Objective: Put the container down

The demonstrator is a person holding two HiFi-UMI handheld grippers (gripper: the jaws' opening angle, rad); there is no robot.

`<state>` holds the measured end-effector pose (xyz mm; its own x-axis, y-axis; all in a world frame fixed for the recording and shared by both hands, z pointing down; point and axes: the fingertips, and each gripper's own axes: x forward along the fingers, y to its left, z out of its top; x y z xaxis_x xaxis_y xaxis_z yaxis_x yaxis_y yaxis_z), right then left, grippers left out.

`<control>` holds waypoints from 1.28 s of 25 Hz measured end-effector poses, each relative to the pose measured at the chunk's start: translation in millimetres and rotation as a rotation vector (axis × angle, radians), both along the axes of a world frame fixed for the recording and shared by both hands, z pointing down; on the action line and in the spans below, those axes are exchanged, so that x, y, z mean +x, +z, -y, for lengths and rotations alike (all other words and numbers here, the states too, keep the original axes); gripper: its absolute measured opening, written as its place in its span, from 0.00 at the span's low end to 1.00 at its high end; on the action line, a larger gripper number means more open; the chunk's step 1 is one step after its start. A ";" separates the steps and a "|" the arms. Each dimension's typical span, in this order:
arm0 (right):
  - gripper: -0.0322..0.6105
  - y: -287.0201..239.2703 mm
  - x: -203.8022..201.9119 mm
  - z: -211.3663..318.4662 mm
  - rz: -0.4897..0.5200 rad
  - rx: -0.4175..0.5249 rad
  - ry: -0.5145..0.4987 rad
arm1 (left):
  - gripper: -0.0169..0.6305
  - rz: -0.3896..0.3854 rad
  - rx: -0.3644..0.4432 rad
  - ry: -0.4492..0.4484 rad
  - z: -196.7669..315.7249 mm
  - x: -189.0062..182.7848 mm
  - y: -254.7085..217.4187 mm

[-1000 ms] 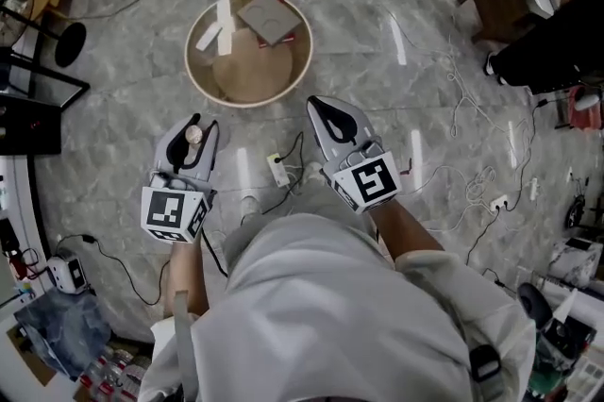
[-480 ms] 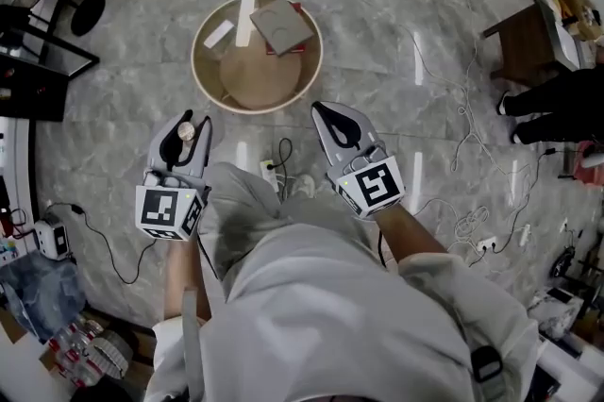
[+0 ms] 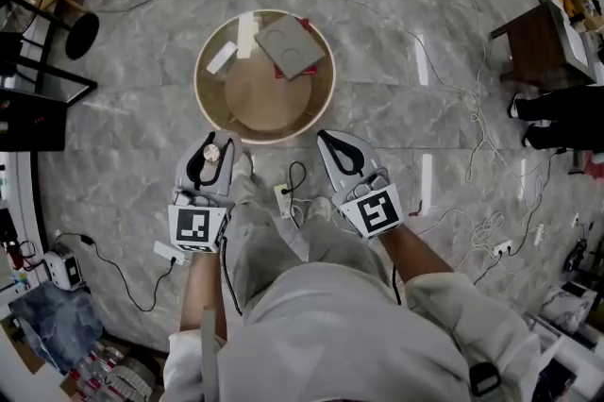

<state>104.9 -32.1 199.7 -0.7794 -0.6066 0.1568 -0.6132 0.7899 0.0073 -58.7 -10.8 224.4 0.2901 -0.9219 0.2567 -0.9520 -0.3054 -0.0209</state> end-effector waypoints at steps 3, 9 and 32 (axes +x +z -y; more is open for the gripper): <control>0.05 33.4 -25.8 27.4 -0.004 0.021 0.048 | 0.22 0.053 0.013 0.035 37.7 -17.9 52.2; 0.05 114.8 -69.1 73.0 -0.004 -0.032 0.138 | 0.22 0.057 -0.030 0.080 105.1 -44.5 159.5; 0.05 386.2 -127.6 176.4 -0.061 -0.200 0.224 | 0.22 0.034 -0.111 0.125 248.7 -75.2 456.7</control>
<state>-22.7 -208.5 586.0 -0.6155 -0.7145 0.3326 -0.7753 0.6247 -0.0929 -133.9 -259.5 681.1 0.3904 -0.8445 0.3667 -0.9057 -0.4238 -0.0119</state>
